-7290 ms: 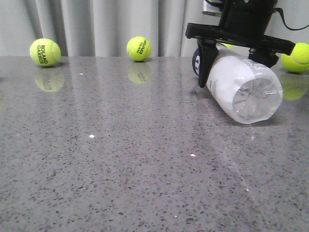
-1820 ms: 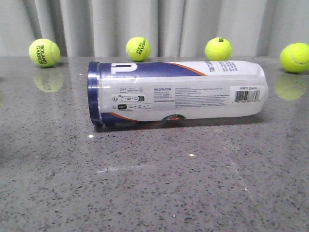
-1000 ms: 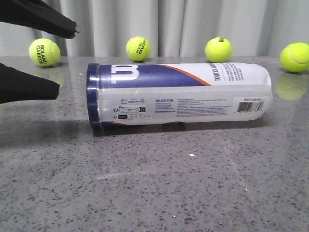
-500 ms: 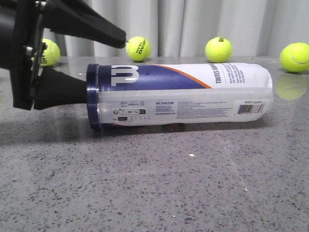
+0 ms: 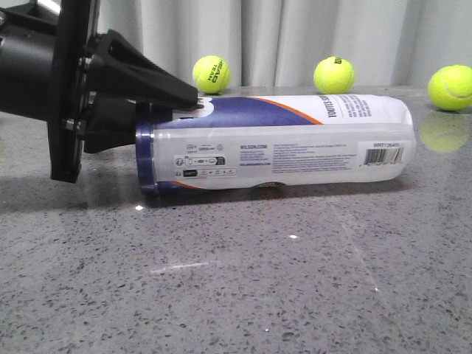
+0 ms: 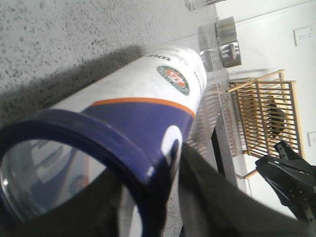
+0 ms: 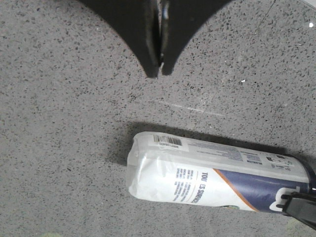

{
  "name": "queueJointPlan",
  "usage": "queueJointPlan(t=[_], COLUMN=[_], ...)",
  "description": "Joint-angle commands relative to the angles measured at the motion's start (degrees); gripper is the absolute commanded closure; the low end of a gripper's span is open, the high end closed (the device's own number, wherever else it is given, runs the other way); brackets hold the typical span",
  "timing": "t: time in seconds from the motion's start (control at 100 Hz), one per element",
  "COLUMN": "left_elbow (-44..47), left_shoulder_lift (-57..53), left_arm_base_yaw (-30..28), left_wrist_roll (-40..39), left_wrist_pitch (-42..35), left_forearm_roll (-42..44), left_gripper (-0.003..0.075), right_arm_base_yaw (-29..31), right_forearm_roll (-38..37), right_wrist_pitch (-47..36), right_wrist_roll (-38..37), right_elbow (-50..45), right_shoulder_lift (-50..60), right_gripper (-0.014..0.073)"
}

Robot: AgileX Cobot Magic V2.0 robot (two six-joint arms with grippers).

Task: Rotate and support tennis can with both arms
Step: 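Lift the lid end with the left gripper, tilting the can upward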

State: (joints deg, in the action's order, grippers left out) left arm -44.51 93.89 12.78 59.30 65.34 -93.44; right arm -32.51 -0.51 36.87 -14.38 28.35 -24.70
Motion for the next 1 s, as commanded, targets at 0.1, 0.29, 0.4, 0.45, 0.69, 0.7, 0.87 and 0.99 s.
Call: queueJointPlan(t=[0.1,0.29,0.4,0.45,0.69,0.7,0.87,0.99], left_elbow=[-1.5,-1.5,-2.5,-3.8,-22.6,-23.3,-40.0,-48.8], left_shoulder_lift=[-1.2,-1.2,-2.4,-3.4,-7.4,-7.6,-8.6,-8.6], left_arm_base_yaw=[0.6,0.6,0.6,0.6,0.6,0.6,1.0,3.0], left_wrist_roll=[0.4,2.1,2.1,2.1,-12.0,-12.6,-27.4,-36.3], left_wrist_pitch=[5.1,8.0,8.2,8.2,8.2,8.2,8.2,8.2], left_forearm_roll=[-4.2,-4.7,-5.2,-4.5,16.2,17.1,38.8,54.0], left_gripper=[0.0717,0.074,0.074,0.074,0.074,0.074,0.074,0.074], right_arm_base_yaw=[0.1,0.1,0.1,0.1,0.1,0.1,0.1,0.1], right_forearm_roll=[-0.7,-0.7,-0.7,-0.7,-0.7,-0.7,-0.7,-0.7], right_wrist_pitch=[-3.5,-3.5,-3.5,-3.5,-3.5,-3.5,-3.6,-3.6], right_wrist_roll=[0.0,0.0,0.0,0.0,0.0,0.0,0.0,0.0], right_elbow=[1.5,1.5,1.5,1.5,1.5,1.5,1.5,1.5], right_shoulder_lift=[-0.2,-0.2,-0.2,-0.2,-0.2,-0.2,-0.2,-0.2], right_gripper=[0.0662,0.0662,0.0662,0.0662,0.0662,0.0662,0.0662,0.0662])
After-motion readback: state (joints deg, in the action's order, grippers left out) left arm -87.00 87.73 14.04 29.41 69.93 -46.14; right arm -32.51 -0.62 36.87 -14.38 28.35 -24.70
